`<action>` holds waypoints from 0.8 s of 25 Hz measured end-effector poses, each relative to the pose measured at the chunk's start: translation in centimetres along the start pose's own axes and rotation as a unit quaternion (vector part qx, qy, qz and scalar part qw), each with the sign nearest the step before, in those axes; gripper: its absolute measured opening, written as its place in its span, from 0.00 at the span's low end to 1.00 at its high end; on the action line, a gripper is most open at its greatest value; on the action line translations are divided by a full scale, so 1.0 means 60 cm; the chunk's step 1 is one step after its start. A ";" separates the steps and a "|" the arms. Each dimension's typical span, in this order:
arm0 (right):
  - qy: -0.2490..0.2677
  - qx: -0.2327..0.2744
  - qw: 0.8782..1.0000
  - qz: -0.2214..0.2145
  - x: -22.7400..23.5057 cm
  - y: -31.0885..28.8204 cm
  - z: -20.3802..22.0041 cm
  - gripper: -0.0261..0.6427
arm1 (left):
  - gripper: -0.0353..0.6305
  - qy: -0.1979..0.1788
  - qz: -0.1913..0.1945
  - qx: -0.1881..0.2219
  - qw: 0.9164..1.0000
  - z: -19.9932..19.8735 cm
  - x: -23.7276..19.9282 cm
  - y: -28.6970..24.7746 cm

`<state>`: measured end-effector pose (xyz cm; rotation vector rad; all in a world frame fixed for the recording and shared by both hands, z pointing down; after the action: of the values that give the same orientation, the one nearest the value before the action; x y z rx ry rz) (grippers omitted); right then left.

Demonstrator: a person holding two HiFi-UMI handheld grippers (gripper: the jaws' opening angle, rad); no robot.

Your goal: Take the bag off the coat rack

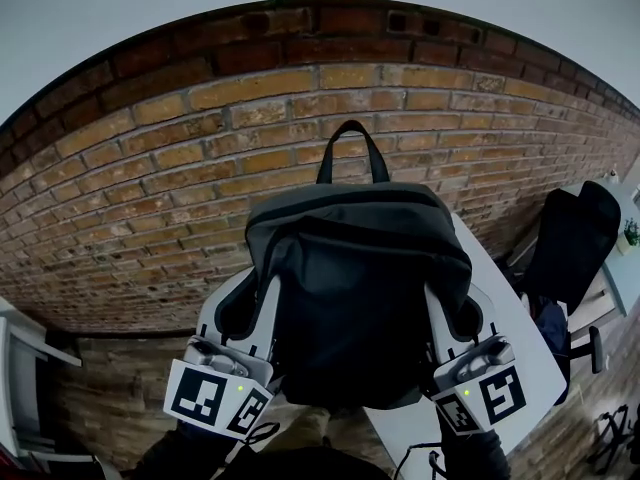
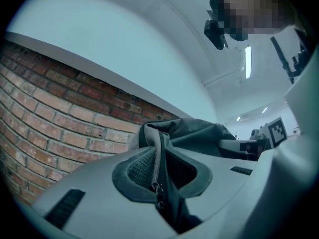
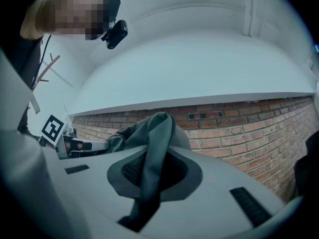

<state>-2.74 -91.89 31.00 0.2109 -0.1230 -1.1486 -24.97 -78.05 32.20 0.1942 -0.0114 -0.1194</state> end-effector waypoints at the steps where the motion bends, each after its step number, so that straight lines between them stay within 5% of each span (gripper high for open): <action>1: 0.000 0.000 1.000 0.002 0.012 -0.010 0.004 0.08 | 0.15 0.003 0.000 -0.002 1.000 0.005 -0.003 -0.015; 20: -0.022 -0.036 0.999 0.028 0.214 -0.196 0.135 0.09 | 0.15 0.018 0.030 -0.063 0.997 0.104 -0.072 -0.257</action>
<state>-9.67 -109.10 36.06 0.1174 -0.1255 -1.1000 -31.24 -93.75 35.36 0.0704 0.0256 -0.0558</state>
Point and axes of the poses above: the fingertips, and each gripper's own axes: y backward along the fingers, x to its right, z out of its underside, the point moved 8 cm from there along y, backward along the fingers, and after that the axes turned 3 degrees about -y, right-handed, at the moved point
